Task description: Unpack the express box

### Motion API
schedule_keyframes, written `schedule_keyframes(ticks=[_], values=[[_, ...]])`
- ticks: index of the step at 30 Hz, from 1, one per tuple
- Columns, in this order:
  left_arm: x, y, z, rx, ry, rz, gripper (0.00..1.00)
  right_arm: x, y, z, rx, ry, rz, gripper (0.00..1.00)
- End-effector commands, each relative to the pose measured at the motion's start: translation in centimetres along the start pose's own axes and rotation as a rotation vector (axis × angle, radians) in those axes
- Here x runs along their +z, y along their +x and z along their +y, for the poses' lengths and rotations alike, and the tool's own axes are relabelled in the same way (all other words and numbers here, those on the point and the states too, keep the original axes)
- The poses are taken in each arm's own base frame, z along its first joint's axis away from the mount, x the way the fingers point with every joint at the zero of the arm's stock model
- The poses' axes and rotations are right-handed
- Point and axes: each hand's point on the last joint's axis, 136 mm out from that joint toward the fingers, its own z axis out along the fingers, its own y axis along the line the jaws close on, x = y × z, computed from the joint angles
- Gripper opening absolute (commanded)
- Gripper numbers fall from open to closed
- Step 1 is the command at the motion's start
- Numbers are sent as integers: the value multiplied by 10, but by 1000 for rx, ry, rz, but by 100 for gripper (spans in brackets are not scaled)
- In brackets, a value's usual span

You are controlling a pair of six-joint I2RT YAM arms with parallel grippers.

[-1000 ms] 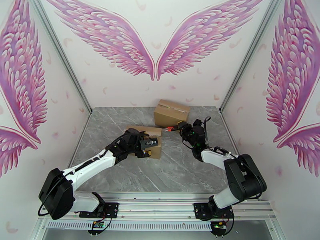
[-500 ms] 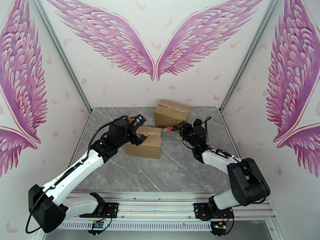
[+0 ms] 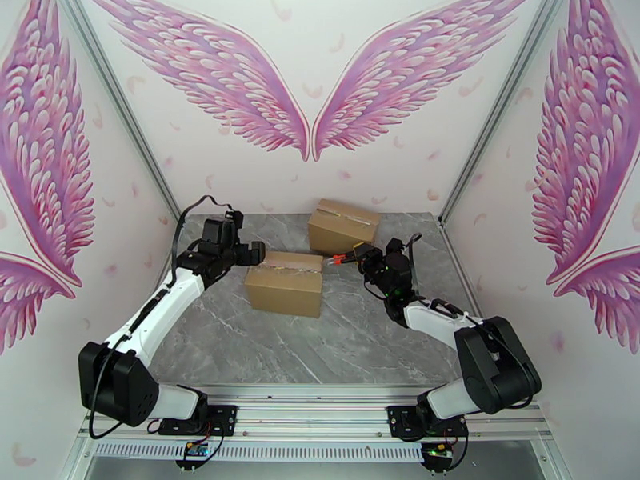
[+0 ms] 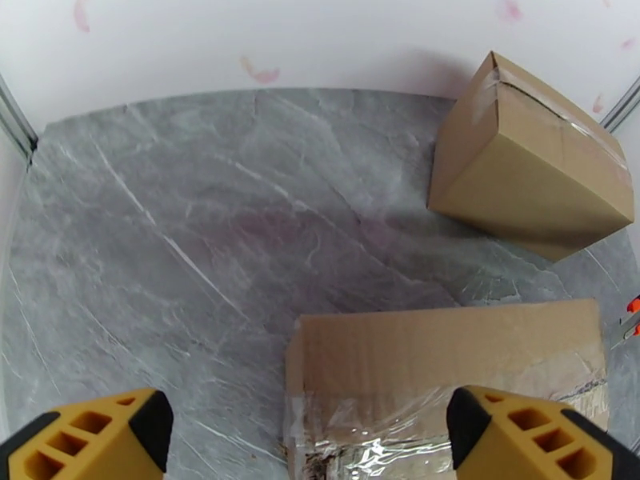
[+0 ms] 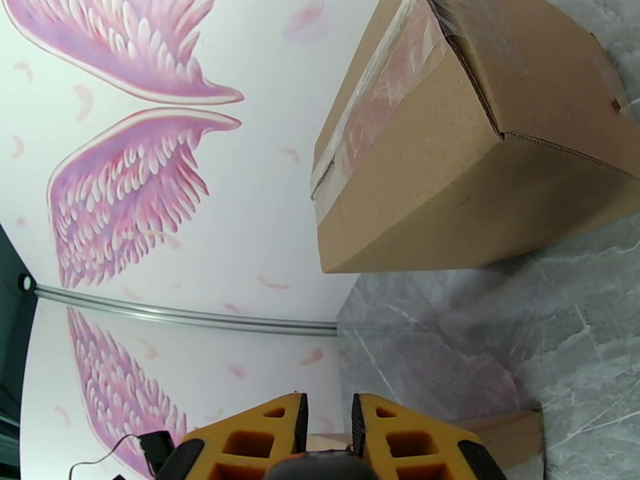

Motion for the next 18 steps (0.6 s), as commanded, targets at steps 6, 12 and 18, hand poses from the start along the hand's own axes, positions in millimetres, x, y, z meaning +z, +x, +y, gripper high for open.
schedule_keyframes(ticks=[6,12,18], values=[[11,22,-14,-27,113,83,93,-6,-4,-10,-3,16,-48,0],[20,36,-18,-10,139,144,91,-3,-3,-14,-7,23,-47,0],[24,41,-21,-6,158,161,90,3,-1,-10,3,-6,-31,0]])
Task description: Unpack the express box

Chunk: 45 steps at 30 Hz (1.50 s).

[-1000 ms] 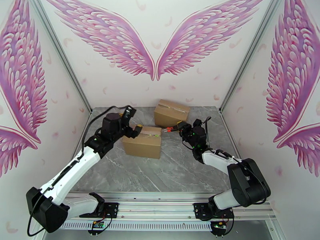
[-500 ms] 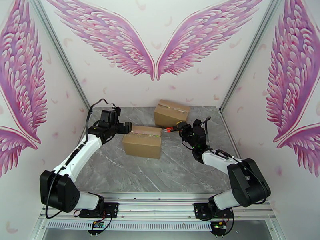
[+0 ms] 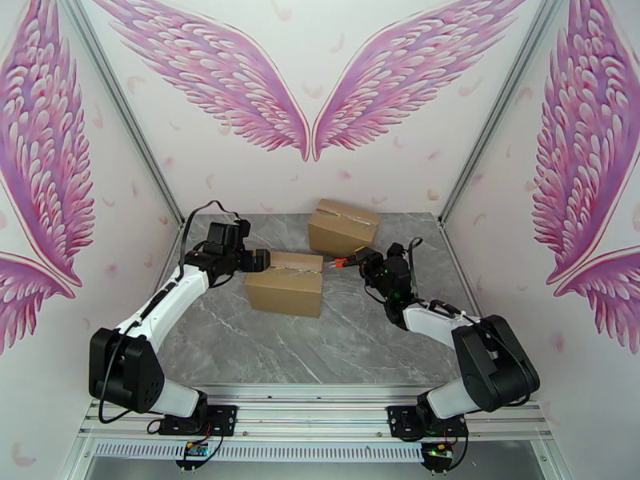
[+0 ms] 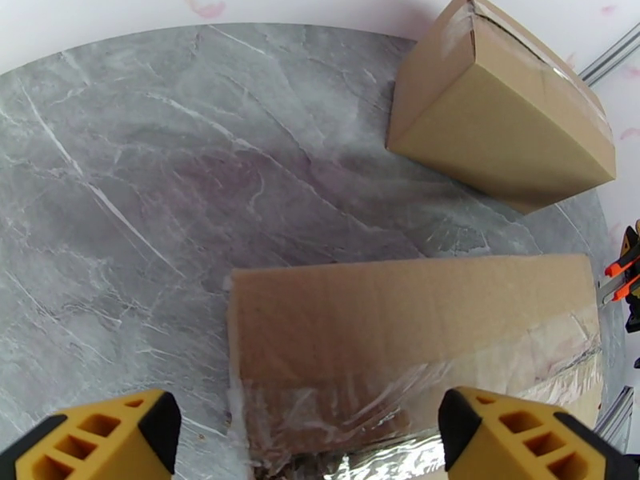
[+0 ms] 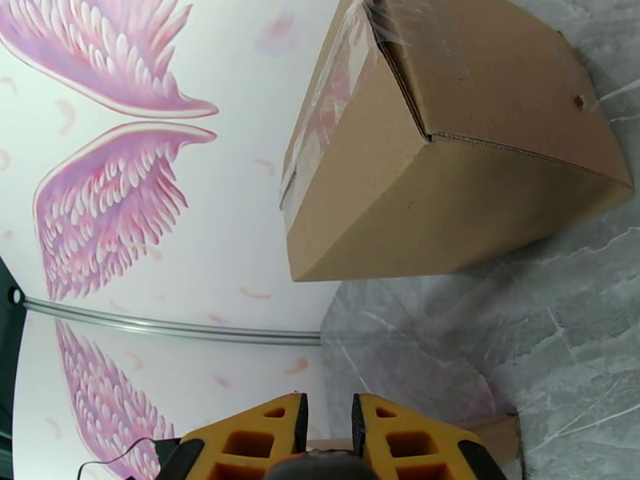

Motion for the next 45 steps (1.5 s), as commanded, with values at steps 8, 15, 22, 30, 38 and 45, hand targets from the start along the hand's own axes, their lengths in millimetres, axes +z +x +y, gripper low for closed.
schedule_keyframes(ticks=[8,15,22,30,38,45], values=[[9,17,-3,16,24,67,89,0,-3,18,2,-67,-21,0],[14,21,-2,13,21,83,88,1,-2,21,1,-75,-13,0],[15,24,-2,13,17,90,87,-1,-1,23,11,-86,-13,0],[17,27,-2,13,13,98,87,-6,-2,21,12,-77,-20,0],[20,28,-3,13,14,105,87,-7,-2,25,9,-86,-20,0],[20,29,-4,17,15,110,87,-5,-2,25,17,-91,-14,0]])
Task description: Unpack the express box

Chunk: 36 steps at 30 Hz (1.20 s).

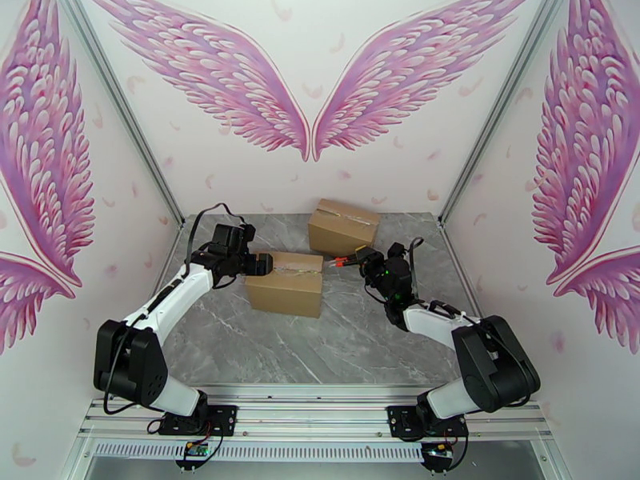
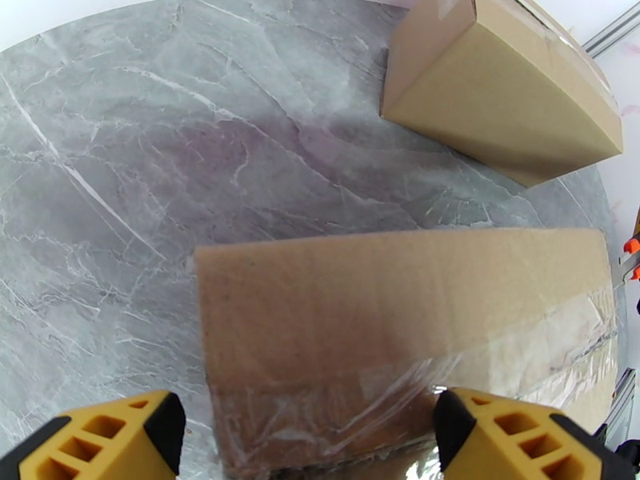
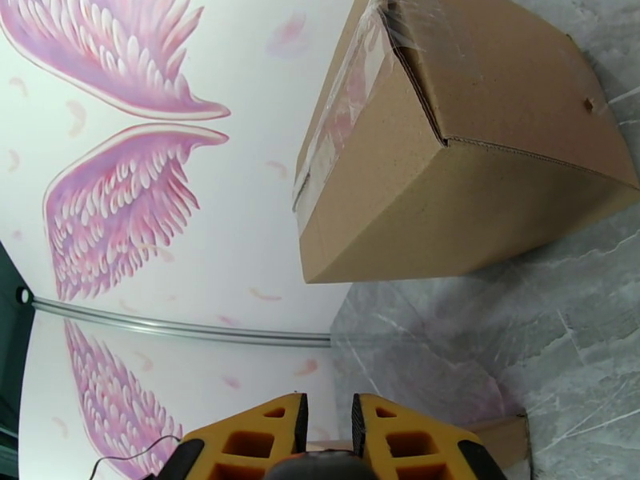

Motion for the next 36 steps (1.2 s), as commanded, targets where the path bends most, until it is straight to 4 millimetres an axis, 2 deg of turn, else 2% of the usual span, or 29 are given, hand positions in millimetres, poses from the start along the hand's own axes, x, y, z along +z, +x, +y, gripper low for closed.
schedule_keyframes(ticks=[1,9,19,36], values=[[6,14,-1,2,0,49,87,0,0,19,10,-68,-7,0],[7,16,-1,2,-2,52,87,1,2,23,14,-86,0,0],[8,17,-1,3,-6,55,87,3,4,9,7,-34,1,0],[9,18,-2,0,-2,61,87,10,5,4,2,-29,3,0]])
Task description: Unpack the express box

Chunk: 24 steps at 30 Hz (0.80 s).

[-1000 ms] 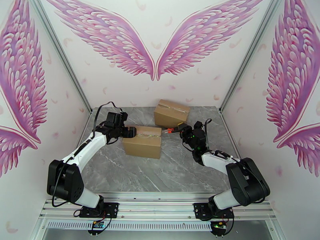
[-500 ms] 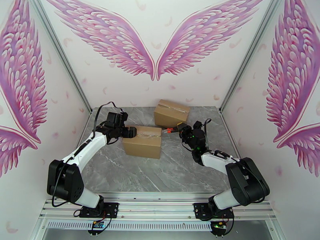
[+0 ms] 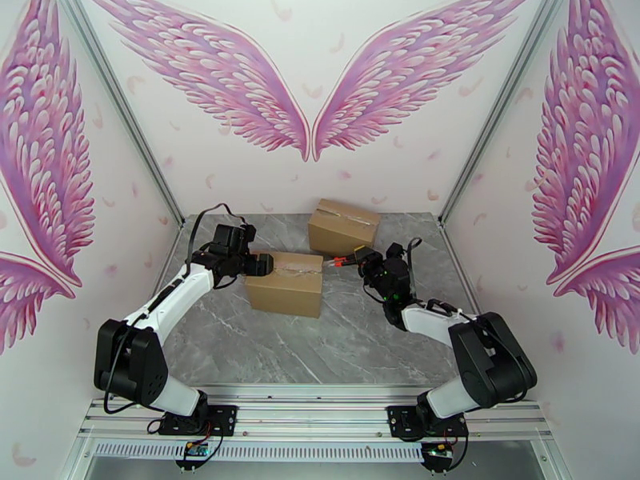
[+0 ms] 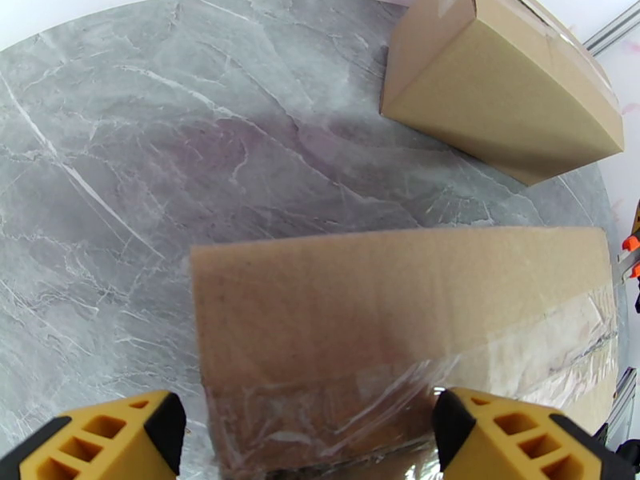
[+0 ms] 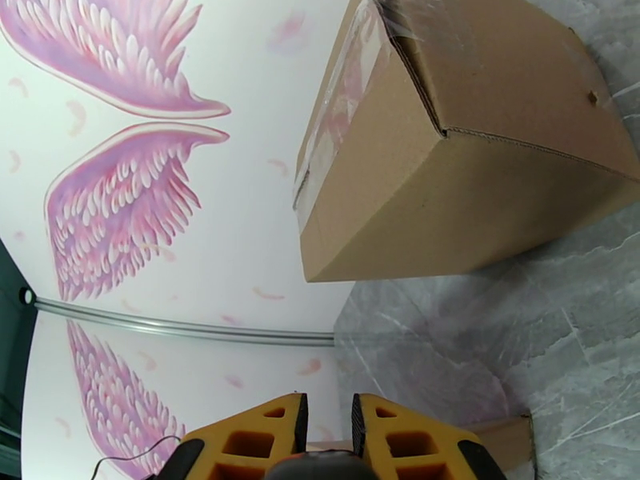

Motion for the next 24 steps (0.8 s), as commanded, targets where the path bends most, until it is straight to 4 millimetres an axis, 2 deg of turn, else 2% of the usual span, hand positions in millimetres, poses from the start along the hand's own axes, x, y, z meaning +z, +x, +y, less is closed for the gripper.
schedule_keyframes(ticks=[1,12,24], values=[[8,17,-1,-3,0,57,87,6,2,7,-11,-21,-4,0],[11,17,-11,4,25,60,87,11,15,12,-22,-31,32,0],[13,19,-22,20,58,65,87,5,24,14,-110,30,41,0]])
